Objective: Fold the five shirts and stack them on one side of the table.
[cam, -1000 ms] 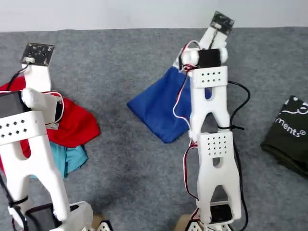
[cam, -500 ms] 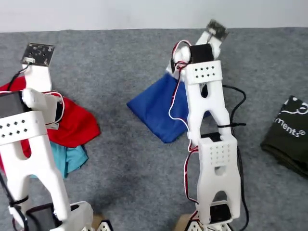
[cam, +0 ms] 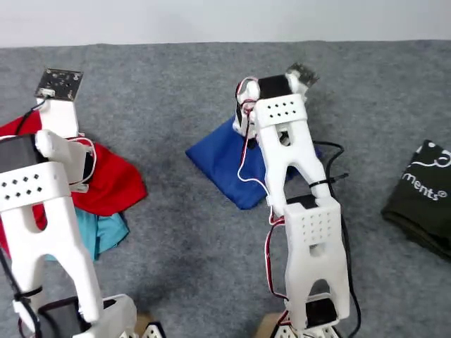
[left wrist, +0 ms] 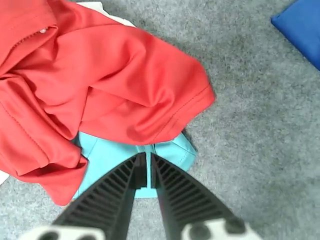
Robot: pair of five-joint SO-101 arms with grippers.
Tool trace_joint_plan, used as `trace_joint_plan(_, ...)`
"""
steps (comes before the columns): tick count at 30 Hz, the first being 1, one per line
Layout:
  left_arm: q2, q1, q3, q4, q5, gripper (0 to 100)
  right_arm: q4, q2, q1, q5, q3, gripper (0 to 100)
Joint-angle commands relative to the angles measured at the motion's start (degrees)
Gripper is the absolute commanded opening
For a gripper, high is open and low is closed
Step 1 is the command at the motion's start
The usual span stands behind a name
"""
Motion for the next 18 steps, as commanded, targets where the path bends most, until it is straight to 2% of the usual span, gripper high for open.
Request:
trace_joint_plan(1,-2.02,0.0,-0.22,1.14,-0.09,2,-1.54,1.19,-0.4,-0.7,-0.79,40.0)
trace_joint_plan(18,-2.11,0.0,-0.22,1.14,0.0,2,-12.18,9.36,-0.57,-0.62,-0.79,39.9)
